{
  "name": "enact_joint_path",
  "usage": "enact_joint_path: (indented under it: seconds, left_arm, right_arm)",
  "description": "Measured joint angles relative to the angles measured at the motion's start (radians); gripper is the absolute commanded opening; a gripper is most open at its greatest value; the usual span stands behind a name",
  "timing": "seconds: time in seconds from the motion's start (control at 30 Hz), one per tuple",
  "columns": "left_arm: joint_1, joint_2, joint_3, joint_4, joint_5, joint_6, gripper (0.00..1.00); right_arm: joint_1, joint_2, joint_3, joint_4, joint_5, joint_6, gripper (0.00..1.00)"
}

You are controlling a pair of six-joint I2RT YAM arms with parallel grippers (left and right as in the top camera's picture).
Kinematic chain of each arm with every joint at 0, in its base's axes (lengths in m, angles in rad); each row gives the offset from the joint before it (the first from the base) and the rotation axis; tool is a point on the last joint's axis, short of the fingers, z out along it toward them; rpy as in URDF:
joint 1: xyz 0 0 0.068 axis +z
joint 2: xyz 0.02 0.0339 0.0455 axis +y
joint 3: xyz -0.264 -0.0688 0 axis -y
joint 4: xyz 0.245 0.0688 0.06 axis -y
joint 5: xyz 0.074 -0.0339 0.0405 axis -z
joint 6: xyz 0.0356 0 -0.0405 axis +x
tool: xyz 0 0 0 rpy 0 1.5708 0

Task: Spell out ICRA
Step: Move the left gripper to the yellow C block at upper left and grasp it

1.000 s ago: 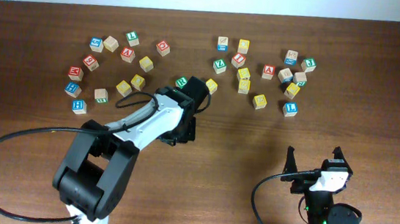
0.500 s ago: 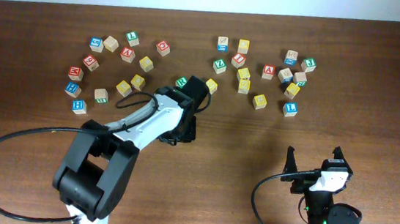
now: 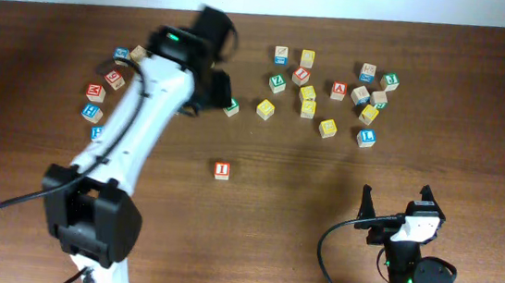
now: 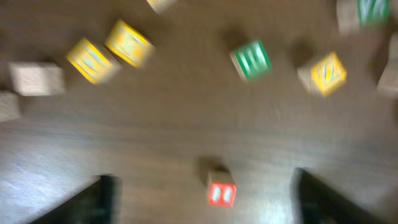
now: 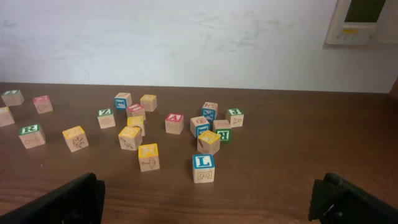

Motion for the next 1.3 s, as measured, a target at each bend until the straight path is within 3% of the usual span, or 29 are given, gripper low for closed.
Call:
enact_joint_path:
  seconds: [0.23, 0.43, 0.53, 0.63, 0.7, 0.9, 0.93, 1.0, 1.1, 1.2, 1.3]
  left_arm:
    - [0.331, 0.000, 0.018, -0.002, 0.000, 0.035, 0.99]
    - [0.443, 0.000, 0.003, 0.056, -0.004, 0.036, 0.96]
    - [0.450, 0.019, -0.001, 0.101, -0.003, 0.039, 0.95]
    - [0.449, 0.079, -0.003, 0.189, -0.001, 0.071, 0.87]
    - [0.449, 0.119, -0.007, 0.236, 0.028, 0.108, 0.96]
    - [0.431, 0.141, -0.010, 0.314, 0.173, 0.168, 0.89]
    - [0.413, 0.141, -0.010, 0.314, 0.190, 0.171, 0.99]
    - [0.375, 0.141, -0.010, 0.322, 0.205, 0.195, 1.00]
    - [0.322, 0.141, -0.010, 0.364, 0.178, 0.218, 0.91]
    - [0.293, 0.141, -0.010, 0.405, 0.164, 0.227, 0.92]
    - [0.238, 0.156, -0.010, 0.478, 0.147, 0.351, 0.90]
  right_arm:
    - [0.000, 0.000, 0.000, 0.000, 0.000, 0.000, 0.98]
    - [0.000, 0.000, 0.000, 0.000, 0.000, 0.000, 0.98]
    - [0.000, 0.000, 0.000, 0.000, 0.000, 0.001, 0.98]
    - [0.000, 0.000, 0.000, 0.000, 0.000, 0.000, 0.98]
    - [0.000, 0.000, 0.000, 0.000, 0.000, 0.000, 0.98]
    - [0.000, 0.000, 0.000, 0.000, 0.000, 0.000, 0.98]
    - [0.000, 0.000, 0.000, 0.000, 0.000, 0.001, 0.98]
    - [0.000, 0.000, 0.000, 0.000, 0.000, 0.000, 0.98]
    - [0.000, 0.000, 0.000, 0.000, 0.000, 0.000, 0.98]
    - [0.000, 0.000, 0.000, 0.000, 0.000, 0.000, 0.98]
    - [0.000, 0.000, 0.000, 0.000, 0.000, 0.000, 0.98]
